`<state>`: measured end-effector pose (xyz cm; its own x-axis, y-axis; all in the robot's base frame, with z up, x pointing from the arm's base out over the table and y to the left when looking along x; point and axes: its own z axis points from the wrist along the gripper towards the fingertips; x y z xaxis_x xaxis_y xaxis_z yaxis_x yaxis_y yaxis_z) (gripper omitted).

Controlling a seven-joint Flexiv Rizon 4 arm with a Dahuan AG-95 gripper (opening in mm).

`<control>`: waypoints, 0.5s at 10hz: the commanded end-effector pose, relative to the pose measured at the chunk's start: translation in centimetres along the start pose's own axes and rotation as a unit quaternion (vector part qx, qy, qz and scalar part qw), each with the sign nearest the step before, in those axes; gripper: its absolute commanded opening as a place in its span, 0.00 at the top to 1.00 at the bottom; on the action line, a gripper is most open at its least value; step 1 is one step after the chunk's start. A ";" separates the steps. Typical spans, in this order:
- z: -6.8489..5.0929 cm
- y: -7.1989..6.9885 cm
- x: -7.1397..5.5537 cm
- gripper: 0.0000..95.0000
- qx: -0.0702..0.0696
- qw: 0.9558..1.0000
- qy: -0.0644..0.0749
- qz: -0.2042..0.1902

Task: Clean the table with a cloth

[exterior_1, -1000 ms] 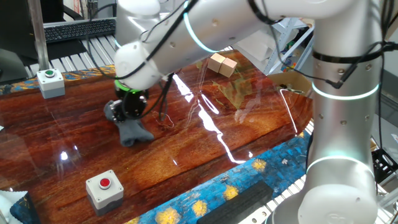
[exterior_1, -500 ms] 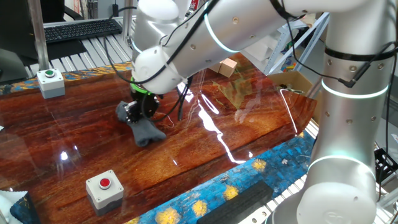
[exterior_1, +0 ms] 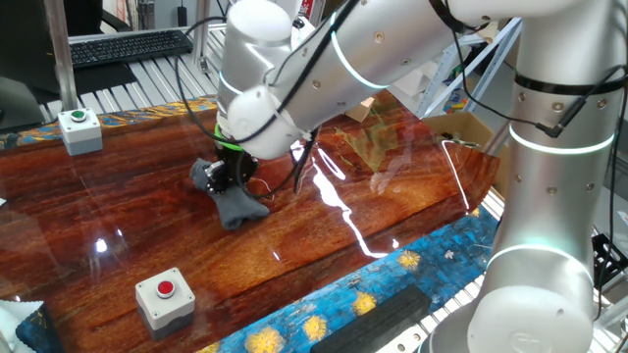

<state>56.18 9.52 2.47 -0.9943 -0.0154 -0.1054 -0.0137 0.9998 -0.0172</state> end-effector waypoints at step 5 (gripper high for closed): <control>0.7 -0.6 -0.6 1.00 -0.003 1.000 -0.008 -0.007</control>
<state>56.81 8.77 1.93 -0.9918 -0.0297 -0.1242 -0.0279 0.9995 -0.0159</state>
